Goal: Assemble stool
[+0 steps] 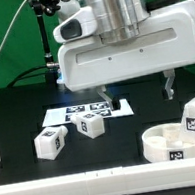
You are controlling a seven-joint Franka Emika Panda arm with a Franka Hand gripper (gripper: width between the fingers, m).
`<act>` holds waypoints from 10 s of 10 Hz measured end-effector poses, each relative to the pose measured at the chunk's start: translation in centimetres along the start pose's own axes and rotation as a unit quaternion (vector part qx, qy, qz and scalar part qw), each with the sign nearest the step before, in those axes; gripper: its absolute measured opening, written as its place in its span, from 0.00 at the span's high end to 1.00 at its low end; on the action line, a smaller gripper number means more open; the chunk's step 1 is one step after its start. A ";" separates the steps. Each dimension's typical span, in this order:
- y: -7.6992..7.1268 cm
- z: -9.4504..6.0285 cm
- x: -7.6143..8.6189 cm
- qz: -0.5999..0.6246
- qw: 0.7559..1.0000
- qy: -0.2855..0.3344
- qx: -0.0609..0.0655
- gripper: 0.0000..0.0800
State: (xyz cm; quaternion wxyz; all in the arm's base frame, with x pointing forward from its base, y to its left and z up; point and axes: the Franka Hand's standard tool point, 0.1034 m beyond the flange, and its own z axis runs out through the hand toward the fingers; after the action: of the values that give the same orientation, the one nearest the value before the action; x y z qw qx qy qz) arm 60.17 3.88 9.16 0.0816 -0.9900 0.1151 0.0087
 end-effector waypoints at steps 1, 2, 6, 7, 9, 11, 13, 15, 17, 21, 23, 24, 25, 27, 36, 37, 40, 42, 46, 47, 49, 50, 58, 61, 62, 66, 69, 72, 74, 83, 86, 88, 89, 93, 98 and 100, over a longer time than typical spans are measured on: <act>0.2 0.0 0.0 -0.026 1.000 0.000 -0.001 0.19; 0.2 0.0 0.0 -0.063 0.998 0.000 -0.001 0.19; 2.8 0.9 -0.5 -0.233 0.972 0.029 -0.030 0.19; 4.2 1.0 -0.9 -0.245 0.968 0.035 -0.035 0.19; 5.5 1.2 -1.2 -0.235 0.971 0.031 -0.036 0.19; 5.5 1.2 -1.2 -0.234 0.971 0.030 -0.036 0.19; 5.9 1.5 -1.5 -0.244 0.968 0.030 -0.038 0.19; 7.8 2.8 -3.8 -0.262 0.963 0.038 -0.055 0.19; 8.2 3.2 -4.7 -0.259 0.963 0.036 -0.057 0.19; 8.2 3.1 -4.4 -0.310 0.947 0.045 -0.070 0.19; 7.5 3.9 -5.7 -0.415 0.900 0.069 -0.110 0.19; 7.9 4.0 -5.8 -0.445 0.886 0.063 -0.114 0.19; 8.0 4.0 -5.8 -0.450 0.884 0.062 -0.115 0.19; 8.0 4.0 -5.8 -0.449 0.884 0.062 -0.115 0.19; 7.7 4.4 -8.0 -0.376 0.918 -0.042 -0.123 0.19; 7.9 4.1 -8.2 -0.370 0.918 -0.073 -0.126 0.19; 7.5 4.0 -8.6 -0.345 0.915 -0.161 -0.137 0.19; 7.5 4.2 -9.1 -0.333 0.906 -0.218 -0.145 0.19; 9.7 4.0 -9.9 -0.293 0.888 -0.286 -0.207 0.19; 9.7 4.1 -10.0 -0.288 0.882 -0.309 -0.211 0.19; 9.7 4.4 -10.6 -0.270 0.857 -0.380 -0.221 0.19; 9.8 4.5 -10.8 -0.261 0.846 -0.407 -0.226 0.19; 10.4 6.1 -11.3 -0.250 0.821 -0.460 -0.228 0.19; 10.5 6.6 -11.6 -0.251 0.820 -0.462 -0.228 0.19; 10.6 6.8 -11.6 -0.252 0.820 -0.460 -0.227 0.19; 10.8 7.3 -11.9 -0.254 0.821 -0.458 -0.227 0.33; 10.8 7.2 -11.9 -0.254 0.821 -0.458 -0.227 0.59; 10.1 5.4 -11.4 -0.238 0.821 -0.469 -0.222 0.59; 9.1 3.3 -9.7 -0.220 0.829 -0.471 -0.207 0.59; 7.5 1.0 -7.2 -0.174 0.889 -0.390 -0.167 0.59; 6.3 0.3 -5.4 -0.172 0.930 -0.291 -0.140 0.59; 6.4 0.3 -4.6 -0.184 0.950 -0.216 -0.134 0.59; 6.4 0.3 -4.5 -0.187 0.955 -0.191 -0.131 0.59; 5.5 -0.2 -5.1 -0.064 0.991 -0.101 -0.067 0.59; 5.0 -0.7 -3.5 -0.061 0.993 0.079 -0.059 0.59; 5.4 -0.9 -4.0 -0.035 0.991 0.120 -0.043 0.59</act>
Offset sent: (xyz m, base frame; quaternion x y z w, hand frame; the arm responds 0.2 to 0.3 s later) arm -0.0056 -0.0115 -0.0008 -0.0755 0.0599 -0.3540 0.9303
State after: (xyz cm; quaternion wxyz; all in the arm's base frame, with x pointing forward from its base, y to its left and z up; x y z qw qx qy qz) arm 55.07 -0.57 9.34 0.0246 -0.9898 0.0893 -0.1078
